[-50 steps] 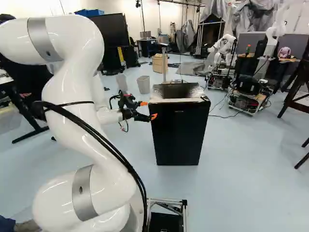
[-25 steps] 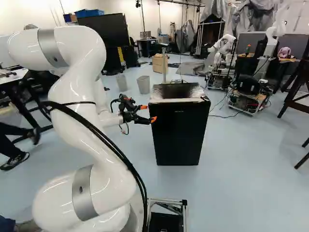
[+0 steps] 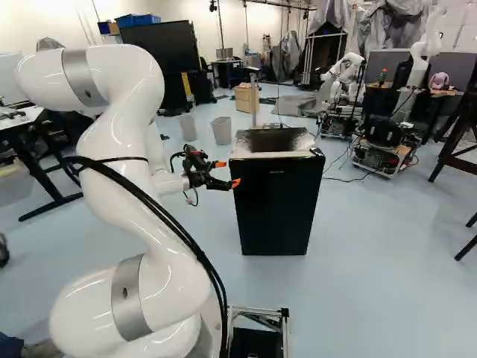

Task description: Grab a drink from the fridge

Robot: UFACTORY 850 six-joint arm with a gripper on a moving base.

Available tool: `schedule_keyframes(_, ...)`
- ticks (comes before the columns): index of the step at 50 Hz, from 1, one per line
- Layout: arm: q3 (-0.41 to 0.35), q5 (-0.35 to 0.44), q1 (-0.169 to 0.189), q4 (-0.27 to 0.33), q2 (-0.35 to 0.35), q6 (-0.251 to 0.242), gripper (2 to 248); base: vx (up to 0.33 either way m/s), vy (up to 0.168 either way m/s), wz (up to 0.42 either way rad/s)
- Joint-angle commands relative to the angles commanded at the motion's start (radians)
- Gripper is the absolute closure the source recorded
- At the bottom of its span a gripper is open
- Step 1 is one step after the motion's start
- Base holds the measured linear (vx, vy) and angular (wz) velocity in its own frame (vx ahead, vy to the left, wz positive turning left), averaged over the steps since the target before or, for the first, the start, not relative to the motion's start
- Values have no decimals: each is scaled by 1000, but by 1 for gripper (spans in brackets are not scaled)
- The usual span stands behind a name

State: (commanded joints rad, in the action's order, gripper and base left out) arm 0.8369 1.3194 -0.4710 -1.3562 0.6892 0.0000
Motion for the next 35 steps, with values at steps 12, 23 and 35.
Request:
schedule_keyframes(12,1,0,0,0,0,0,3,0,0,0)
schedule_keyframes(23,1,0,3,0,0,0,3,0,0,0)
schedule_keyframes(35,2,0,11,0,1,0,3,0,0,0)
